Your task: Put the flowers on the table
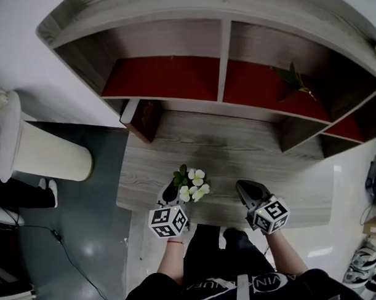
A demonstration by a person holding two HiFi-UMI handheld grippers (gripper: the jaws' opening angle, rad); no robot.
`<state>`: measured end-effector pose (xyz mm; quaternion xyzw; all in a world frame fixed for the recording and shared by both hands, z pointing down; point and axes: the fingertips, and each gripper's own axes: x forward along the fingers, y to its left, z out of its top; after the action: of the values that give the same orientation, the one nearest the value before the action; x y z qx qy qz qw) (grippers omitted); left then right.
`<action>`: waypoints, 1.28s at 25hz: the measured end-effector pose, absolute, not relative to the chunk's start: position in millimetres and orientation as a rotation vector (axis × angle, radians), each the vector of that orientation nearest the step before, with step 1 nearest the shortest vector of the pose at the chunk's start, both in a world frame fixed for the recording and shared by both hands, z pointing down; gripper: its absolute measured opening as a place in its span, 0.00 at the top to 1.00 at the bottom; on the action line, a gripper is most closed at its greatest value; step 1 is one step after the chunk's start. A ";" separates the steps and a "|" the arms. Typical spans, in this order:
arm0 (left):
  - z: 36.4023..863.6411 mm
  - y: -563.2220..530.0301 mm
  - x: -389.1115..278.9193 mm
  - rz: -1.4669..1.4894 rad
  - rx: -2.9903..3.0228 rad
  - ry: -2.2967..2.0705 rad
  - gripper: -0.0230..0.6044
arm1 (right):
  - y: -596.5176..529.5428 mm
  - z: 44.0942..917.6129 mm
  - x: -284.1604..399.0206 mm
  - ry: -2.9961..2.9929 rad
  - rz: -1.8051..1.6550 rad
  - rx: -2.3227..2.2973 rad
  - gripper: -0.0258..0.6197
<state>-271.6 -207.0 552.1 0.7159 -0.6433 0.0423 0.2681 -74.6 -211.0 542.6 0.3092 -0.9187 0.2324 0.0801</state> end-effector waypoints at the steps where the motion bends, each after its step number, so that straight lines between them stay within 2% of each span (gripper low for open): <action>1: 553.9 -211.3 -271.8 0.118 1.940 -1.721 0.87 | -213.2 544.1 -77.2 -2.745 0.699 0.933 0.94; 32: 568.3 -394.9 -299.3 0.040 1.919 -1.617 0.87 | -251.5 574.1 -98.1 -2.675 0.754 1.127 0.94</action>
<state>-299.3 -394.9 568.3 0.7267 -0.6125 0.0151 0.3108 -98.1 -251.5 574.1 0.3747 -0.8897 0.2510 0.0713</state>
